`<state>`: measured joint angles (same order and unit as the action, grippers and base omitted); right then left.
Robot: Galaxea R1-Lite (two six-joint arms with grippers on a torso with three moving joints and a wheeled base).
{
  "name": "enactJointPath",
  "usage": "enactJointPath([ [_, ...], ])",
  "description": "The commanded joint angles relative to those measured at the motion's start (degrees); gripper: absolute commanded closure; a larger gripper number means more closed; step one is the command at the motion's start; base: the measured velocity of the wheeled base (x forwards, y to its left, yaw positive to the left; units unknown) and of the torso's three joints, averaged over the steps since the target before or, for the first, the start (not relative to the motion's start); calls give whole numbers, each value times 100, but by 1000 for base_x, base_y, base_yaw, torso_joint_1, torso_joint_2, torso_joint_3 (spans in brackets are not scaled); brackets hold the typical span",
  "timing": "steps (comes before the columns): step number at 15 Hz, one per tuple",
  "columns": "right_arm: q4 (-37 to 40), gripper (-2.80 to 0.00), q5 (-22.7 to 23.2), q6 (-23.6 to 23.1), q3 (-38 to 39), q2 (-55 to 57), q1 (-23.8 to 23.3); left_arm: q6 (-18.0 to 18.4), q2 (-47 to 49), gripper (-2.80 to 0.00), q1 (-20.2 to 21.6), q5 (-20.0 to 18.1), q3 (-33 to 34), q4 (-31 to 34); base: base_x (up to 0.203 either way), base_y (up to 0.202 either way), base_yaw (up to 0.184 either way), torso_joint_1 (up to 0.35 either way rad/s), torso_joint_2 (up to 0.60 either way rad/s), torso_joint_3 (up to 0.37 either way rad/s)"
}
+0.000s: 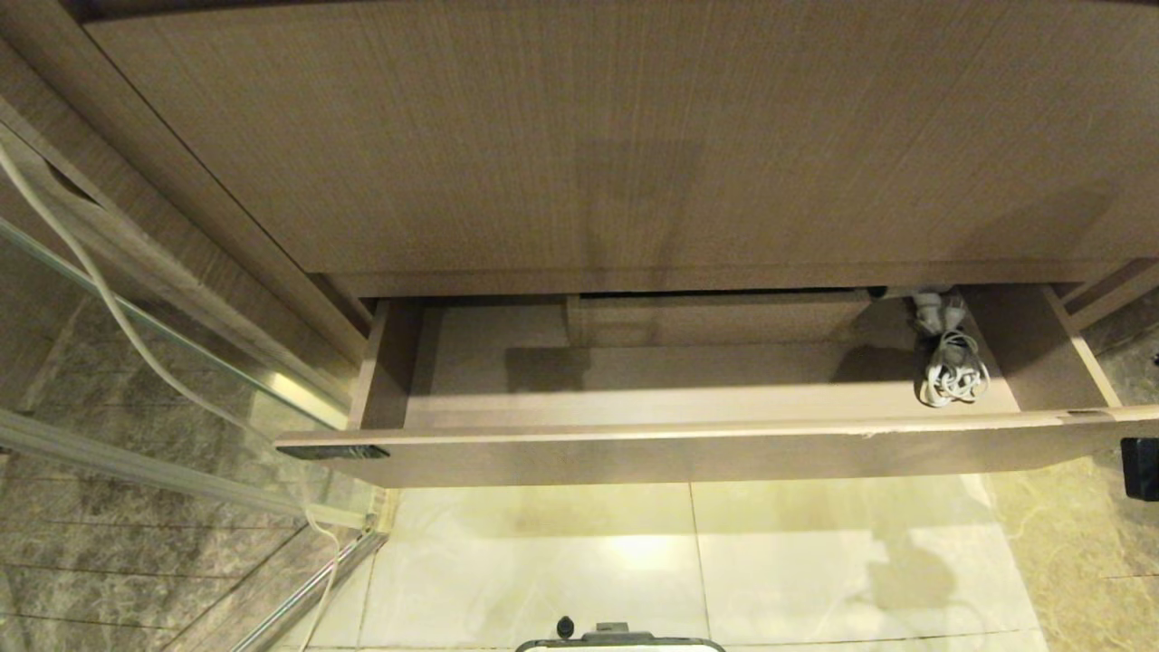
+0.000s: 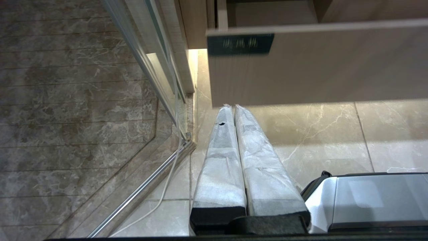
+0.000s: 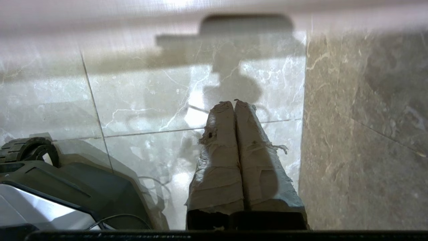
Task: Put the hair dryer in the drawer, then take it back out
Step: Take the hairdryer out
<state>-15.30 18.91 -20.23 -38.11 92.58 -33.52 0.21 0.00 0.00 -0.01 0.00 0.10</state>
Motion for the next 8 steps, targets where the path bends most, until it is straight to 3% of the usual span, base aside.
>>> enactJointPath([
  [1,18,0,-1,-16,-48,33,30,-3,0,0,0,1,0,-1,0,0,0,0,0,0],
  [8,-116,0,4,19,26,-180,29,-3,0,0,0,1,0,-1,0,0,0,0,0,0],
])
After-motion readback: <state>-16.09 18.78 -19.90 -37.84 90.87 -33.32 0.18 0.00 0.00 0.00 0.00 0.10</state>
